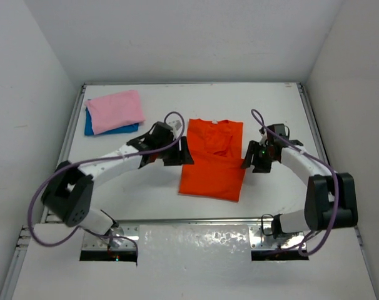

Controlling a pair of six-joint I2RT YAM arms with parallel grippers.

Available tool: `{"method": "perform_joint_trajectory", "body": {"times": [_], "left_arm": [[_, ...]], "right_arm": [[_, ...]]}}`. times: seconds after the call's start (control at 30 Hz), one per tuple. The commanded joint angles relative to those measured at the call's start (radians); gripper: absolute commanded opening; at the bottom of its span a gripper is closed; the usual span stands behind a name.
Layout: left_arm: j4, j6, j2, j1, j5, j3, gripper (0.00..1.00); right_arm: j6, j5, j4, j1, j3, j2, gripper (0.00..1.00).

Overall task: Fold and stack the t-shirts
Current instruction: Fold the folded rectangular tshirt in 1/3 of the way

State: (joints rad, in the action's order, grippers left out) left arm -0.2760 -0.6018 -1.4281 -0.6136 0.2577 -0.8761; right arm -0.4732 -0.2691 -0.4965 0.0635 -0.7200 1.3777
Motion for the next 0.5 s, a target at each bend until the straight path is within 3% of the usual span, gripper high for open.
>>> {"method": "perform_joint_trajectory", "body": {"times": [0.0, 0.1, 0.23, 0.47], "left_arm": [[-0.006, 0.091, -0.147, 0.055, 0.011, -0.114, 0.55], [-0.029, 0.125, -0.227, 0.092, 0.029, -0.173, 0.54], [-0.068, 0.149, -0.203, 0.098, 0.051, -0.17, 0.54], [0.0, 0.116, -0.048, 0.098, 0.107, 0.093, 0.54]], "right_arm": [[-0.036, -0.011, 0.056, 0.007, -0.082, 0.067, 0.58], [-0.044, -0.036, 0.035, 0.01, -0.142, 0.116, 0.61], [-0.033, -0.031, -0.03, 0.013, -0.121, 0.06, 0.62], [-0.05, -0.074, -0.043, 0.056, 0.125, -0.169, 0.64]]}}
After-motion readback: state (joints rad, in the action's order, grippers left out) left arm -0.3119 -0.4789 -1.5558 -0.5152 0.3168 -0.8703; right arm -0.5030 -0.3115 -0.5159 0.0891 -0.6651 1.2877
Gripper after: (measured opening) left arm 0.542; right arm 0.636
